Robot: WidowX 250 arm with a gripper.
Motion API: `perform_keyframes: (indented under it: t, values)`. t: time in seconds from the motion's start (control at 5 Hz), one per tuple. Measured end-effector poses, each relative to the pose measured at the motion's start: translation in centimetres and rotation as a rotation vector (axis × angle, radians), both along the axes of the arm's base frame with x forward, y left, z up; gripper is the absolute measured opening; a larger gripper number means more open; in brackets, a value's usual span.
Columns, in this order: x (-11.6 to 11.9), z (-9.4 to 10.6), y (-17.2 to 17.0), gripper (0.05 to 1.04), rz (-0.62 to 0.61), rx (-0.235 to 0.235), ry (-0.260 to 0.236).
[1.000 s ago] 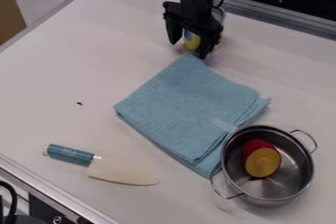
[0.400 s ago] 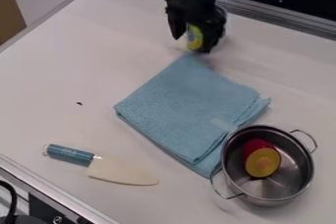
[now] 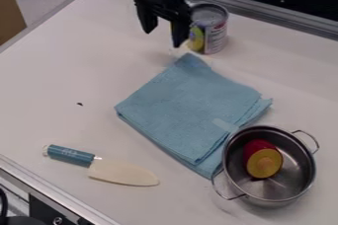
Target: Push the can to the middle top of the table
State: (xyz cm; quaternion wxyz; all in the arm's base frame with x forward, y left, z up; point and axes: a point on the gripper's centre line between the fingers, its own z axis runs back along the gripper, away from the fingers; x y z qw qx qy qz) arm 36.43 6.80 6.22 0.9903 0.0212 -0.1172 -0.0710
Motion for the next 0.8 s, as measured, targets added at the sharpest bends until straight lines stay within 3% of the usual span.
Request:
perform_keyframes:
  t: [0.4,0.8]
  values:
    - [-4.7,-0.1,1.7,0.999,-0.073,-0.001,0.006]
    - [-5.7,-0.1,-1.6,0.999,-0.141,-0.053,-0.046]
